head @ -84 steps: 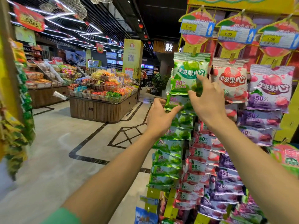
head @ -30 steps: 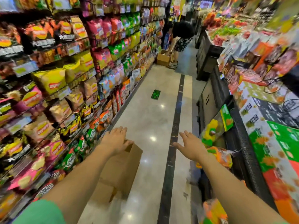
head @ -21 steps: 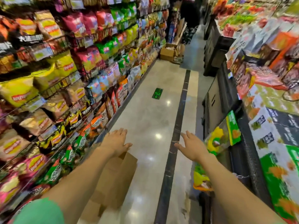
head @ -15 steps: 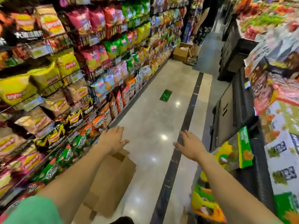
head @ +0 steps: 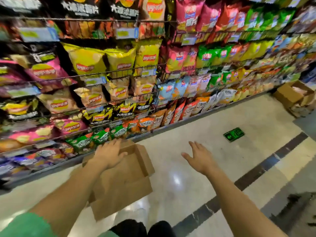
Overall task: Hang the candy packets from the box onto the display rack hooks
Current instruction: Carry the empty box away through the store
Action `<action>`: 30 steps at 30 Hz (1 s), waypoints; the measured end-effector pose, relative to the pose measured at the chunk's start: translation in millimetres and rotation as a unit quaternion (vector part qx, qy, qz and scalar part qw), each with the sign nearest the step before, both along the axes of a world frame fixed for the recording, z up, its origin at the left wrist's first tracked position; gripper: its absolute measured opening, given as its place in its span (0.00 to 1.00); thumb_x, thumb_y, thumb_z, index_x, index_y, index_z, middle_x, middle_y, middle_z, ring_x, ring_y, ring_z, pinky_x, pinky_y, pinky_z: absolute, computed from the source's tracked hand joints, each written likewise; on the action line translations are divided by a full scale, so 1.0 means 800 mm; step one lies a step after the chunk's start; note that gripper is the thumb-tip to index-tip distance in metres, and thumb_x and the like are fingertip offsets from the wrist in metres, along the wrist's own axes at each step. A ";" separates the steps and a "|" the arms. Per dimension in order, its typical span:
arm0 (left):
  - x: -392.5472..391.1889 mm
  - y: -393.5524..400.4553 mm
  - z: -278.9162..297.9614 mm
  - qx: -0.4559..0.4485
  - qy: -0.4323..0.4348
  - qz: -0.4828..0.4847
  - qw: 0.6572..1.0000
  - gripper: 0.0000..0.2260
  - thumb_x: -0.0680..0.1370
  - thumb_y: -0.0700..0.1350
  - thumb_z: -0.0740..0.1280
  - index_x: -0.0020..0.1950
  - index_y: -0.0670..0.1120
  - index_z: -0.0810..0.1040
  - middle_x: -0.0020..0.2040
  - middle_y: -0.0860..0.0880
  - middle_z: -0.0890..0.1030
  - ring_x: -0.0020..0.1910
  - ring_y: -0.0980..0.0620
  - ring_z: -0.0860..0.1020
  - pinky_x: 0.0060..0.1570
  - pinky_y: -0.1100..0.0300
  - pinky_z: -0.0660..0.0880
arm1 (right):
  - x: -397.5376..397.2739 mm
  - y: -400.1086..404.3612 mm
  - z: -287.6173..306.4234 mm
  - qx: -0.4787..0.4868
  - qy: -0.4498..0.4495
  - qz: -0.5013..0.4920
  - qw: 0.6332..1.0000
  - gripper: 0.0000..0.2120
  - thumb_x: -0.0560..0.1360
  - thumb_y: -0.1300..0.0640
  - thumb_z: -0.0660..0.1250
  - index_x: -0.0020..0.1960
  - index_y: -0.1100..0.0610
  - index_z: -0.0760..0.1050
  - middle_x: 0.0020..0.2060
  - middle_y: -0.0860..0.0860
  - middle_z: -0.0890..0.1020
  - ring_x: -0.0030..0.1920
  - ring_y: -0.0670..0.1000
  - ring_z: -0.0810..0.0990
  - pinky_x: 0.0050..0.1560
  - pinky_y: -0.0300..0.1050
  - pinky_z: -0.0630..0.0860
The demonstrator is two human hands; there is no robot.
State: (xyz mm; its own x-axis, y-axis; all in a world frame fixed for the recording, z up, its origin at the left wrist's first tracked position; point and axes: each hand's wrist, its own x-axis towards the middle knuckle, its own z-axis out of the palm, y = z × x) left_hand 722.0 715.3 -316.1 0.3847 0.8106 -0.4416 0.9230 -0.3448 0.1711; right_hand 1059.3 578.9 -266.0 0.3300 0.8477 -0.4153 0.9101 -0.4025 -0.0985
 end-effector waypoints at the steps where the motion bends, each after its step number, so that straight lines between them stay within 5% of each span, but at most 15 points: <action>1: -0.012 0.000 -0.005 -0.003 0.005 0.022 1.000 0.35 0.82 0.66 0.56 0.83 0.49 0.55 0.81 0.45 0.61 0.78 0.42 0.65 0.74 0.42 0.65 | -0.002 0.018 -0.004 -0.006 0.002 0.018 1.000 0.37 0.81 0.32 0.51 0.83 0.51 0.50 0.82 0.54 0.53 0.81 0.58 0.53 0.80 0.56 0.54; 4: -0.055 0.002 -0.019 -0.030 0.018 0.125 0.992 0.35 0.82 0.65 0.55 0.83 0.48 0.52 0.83 0.45 0.57 0.79 0.42 0.62 0.76 0.44 0.63 | -0.017 0.091 -0.026 -0.020 0.005 0.086 0.996 0.36 0.81 0.33 0.51 0.82 0.52 0.51 0.82 0.54 0.54 0.81 0.57 0.54 0.80 0.56 0.55; 9: -0.117 -0.010 -0.070 -0.056 0.048 0.247 0.966 0.27 0.83 0.57 0.58 0.80 0.50 0.58 0.78 0.47 0.66 0.73 0.44 0.69 0.72 0.44 0.68 | -0.050 0.193 -0.081 -0.062 0.033 0.162 0.984 0.36 0.82 0.34 0.53 0.82 0.52 0.52 0.82 0.53 0.55 0.81 0.56 0.56 0.78 0.55 0.58; 14: -0.162 -0.007 -0.168 -0.103 0.049 0.344 0.932 0.33 0.82 0.65 0.54 0.82 0.49 0.55 0.80 0.47 0.64 0.74 0.42 0.69 0.70 0.44 0.69 | -0.077 0.255 -0.198 -0.118 0.085 0.165 0.975 0.35 0.81 0.35 0.56 0.82 0.50 0.52 0.82 0.51 0.55 0.81 0.55 0.56 0.77 0.53 0.58; 22: -0.189 -0.017 -0.463 -0.146 -0.031 0.493 0.857 0.34 0.79 0.63 0.64 0.79 0.46 0.60 0.73 0.41 0.72 0.68 0.36 0.74 0.64 0.39 0.74 | -0.104 0.291 -0.500 -0.174 0.144 0.046 0.973 0.38 0.78 0.40 0.67 0.81 0.50 0.56 0.79 0.52 0.64 0.77 0.59 0.65 0.74 0.57 0.65; 28: -0.183 -0.018 -0.655 -0.122 -0.128 0.626 0.760 0.45 0.69 0.71 0.71 0.79 0.54 0.58 0.75 0.47 0.70 0.72 0.39 0.72 0.71 0.38 0.70 | -0.115 0.271 -0.696 -0.189 0.192 -0.062 0.961 0.41 0.75 0.44 0.72 0.80 0.51 0.54 0.76 0.54 0.69 0.72 0.63 0.71 0.68 0.56 0.71; 30: -0.180 -0.026 -0.700 -0.092 -0.150 0.660 0.730 0.41 0.72 0.63 0.75 0.76 0.54 0.57 0.73 0.46 0.73 0.70 0.39 0.74 0.70 0.38 0.71 | -0.114 0.255 -0.745 -0.182 0.213 -0.117 0.953 0.44 0.74 0.44 0.74 0.80 0.48 0.52 0.75 0.53 0.69 0.71 0.63 0.71 0.70 0.61 0.70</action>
State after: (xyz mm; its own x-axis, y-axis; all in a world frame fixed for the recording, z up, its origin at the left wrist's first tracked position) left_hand 577.9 694.3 -876.1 -0.5772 0.4996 -0.6459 0.3408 0.8662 0.3654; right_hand 968.4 783.1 -862.0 0.2276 0.5462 -0.8062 0.7004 -0.6670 -0.2541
